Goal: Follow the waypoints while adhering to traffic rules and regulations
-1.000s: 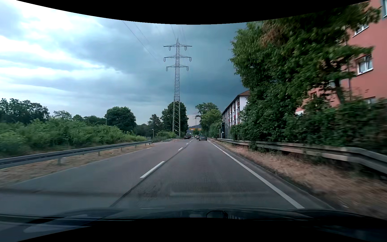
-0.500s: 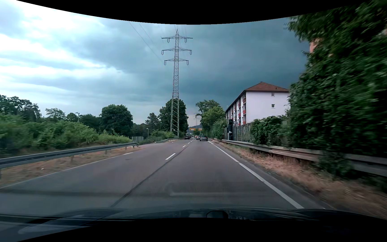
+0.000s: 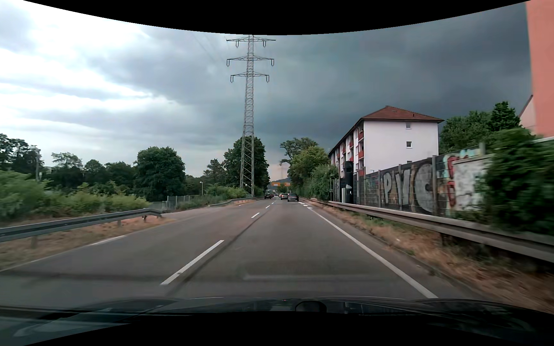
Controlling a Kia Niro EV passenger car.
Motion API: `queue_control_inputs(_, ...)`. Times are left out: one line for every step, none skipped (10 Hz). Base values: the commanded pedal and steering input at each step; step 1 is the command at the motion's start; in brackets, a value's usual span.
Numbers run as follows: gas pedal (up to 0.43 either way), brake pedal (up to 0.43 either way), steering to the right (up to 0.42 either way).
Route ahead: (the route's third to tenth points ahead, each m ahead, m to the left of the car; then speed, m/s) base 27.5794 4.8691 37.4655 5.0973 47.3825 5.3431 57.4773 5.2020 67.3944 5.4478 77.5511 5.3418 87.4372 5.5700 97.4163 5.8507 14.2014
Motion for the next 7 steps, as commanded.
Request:
queue_control_inputs(0.11,0.0,-0.002)
queue_control_inputs(0.11,0.0,-0.002)
queue_control_inputs(0.11,0.0,-0.002)
queue_control_inputs(0.11,0.0,-0.003)
queue_control_inputs(0.11,0.0,-0.002)
queue_control_inputs(0.11,0.0,-0.002)
queue_control_inputs(0.118,0.0,-0.002)
